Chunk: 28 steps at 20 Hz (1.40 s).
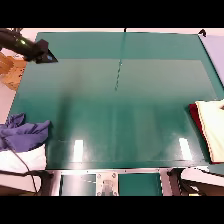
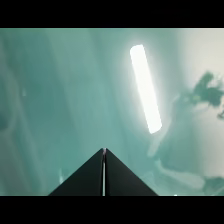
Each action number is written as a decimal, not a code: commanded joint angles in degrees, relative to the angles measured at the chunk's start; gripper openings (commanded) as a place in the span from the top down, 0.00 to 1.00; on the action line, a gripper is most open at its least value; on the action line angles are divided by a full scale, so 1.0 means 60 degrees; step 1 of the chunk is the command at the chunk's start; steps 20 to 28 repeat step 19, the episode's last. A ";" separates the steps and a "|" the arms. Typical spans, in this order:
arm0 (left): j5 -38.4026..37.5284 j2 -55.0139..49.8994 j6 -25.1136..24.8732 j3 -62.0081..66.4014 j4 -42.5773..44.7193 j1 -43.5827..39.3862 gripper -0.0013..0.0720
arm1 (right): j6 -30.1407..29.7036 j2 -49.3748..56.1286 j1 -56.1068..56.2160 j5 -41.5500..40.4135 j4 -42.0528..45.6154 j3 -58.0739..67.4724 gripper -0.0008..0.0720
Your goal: Fold the shirts.
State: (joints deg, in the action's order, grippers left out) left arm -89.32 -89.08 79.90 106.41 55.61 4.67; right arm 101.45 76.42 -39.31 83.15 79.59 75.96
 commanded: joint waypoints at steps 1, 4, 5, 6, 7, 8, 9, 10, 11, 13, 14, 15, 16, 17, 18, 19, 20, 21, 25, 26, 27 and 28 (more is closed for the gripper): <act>0.0790 0.1880 0.0306 -0.2994 0.0845 -0.0805 0.95 | -0.0565 -0.1224 0.1854 -0.1421 -0.0641 -0.2320 0.97; 0.2193 0.3891 0.0925 -0.6703 0.1009 -0.1625 0.95 | -0.0721 -0.2499 0.3093 -0.2557 -0.0965 -0.5100 0.97; 0.2645 0.4481 0.1100 -0.7777 0.1071 -0.1847 0.95 | -0.0852 -0.2743 0.3370 -0.2834 -0.1155 -0.5683 0.97; 0.2918 0.4889 0.1286 -0.8564 0.1100 -0.1942 0.95 | -0.0980 -0.2881 0.3566 -0.3031 -0.1282 -0.6011 0.97; 0.3049 0.5209 0.1443 -0.9180 0.1166 -0.1949 0.95 | -0.1031 -0.2932 0.3730 -0.3184 -0.1417 -0.6164 0.97; 0.3064 0.5399 0.1468 -0.9584 0.1217 -0.1949 0.95 | -0.1027 -0.2932 0.3854 -0.3217 -0.1453 -0.6186 0.97; 0.2987 0.5410 0.1468 -0.9752 0.1282 -0.1949 0.95 | -0.1020 -0.2932 0.3934 -0.3184 -0.1453 -0.6182 0.97; 0.2962 0.5399 0.1468 -0.9839 0.1290 -0.1949 0.95 | -0.1020 -0.2932 0.3971 -0.3067 -0.1523 -0.6186 0.97; 0.2980 0.5391 0.1468 -0.9861 0.1279 -0.1949 0.95 | -0.1020 -0.2932 0.3982 -0.3042 -0.1512 -0.6186 0.97; 0.3093 0.5391 0.1464 -0.9861 0.1271 -0.1949 0.95 | -0.1020 -0.2932 0.3982 -0.3042 -0.1515 -0.6186 0.97; 0.3184 0.5391 0.1464 -0.9861 0.1271 -0.1949 0.95 | -0.1020 -0.2932 0.3982 -0.3042 -0.1515 -0.6186 0.97; 0.3231 0.5391 0.1468 -0.9861 0.1271 -0.1949 0.95 | -0.1020 -0.2932 0.3982 -0.3042 -0.1515 -0.6186 0.97; 0.3257 0.5391 0.1464 -0.9861 0.1271 -0.1949 0.95 | -0.1020 -0.2932 0.3982 -0.3042 -0.1515 -0.6186 0.97; 0.3246 0.5391 0.1464 -0.9861 0.1271 -0.1949 0.95 | -0.1020 -0.2932 0.3982 -0.3042 -0.1515 -0.6186 0.97; 0.3231 0.5391 0.1464 -0.9861 0.1271 -0.1949 0.95 | -0.1020 -0.2932 0.3982 -0.3042 -0.1515 -0.6186 0.97; 0.3220 0.5391 0.1464 -0.9861 0.1268 -0.1949 0.95 | -0.1020 -0.2932 0.3982 -0.3042 -0.1515 -0.6186 0.97; 0.3220 0.5391 0.1464 -0.9861 0.1268 -0.1949 0.95 | -0.1020 -0.2932 0.3982 -0.3042 -0.1515 -0.6186 0.97; 0.3220 0.5391 0.1464 -0.9861 0.1268 -0.1949 0.95 | -0.1020 -0.2932 0.3982 -0.3042 -0.1515 -0.6186 0.97; 0.3220 0.5391 0.1464 -0.9861 0.1268 -0.1949 0.95 | -0.1020 -0.2932 0.3982 -0.3042 -0.1515 -0.6186 0.97; 0.3220 0.5391 0.1464 -0.9861 0.1268 -0.1949 0.95 | -0.1020 -0.2932 0.3982 -0.3042 -0.1515 -0.6186 0.97; 0.3220 0.5391 0.1464 -0.9861 0.1268 -0.1949 0.95 | -0.1020 -0.2932 0.3982 -0.3042 -0.1515 -0.6186 0.97; 0.3220 0.5391 0.1464 -0.9861 0.1268 -0.1949 0.95 | -0.1020 -0.2932 0.3982 -0.3042 -0.1515 -0.6186 0.97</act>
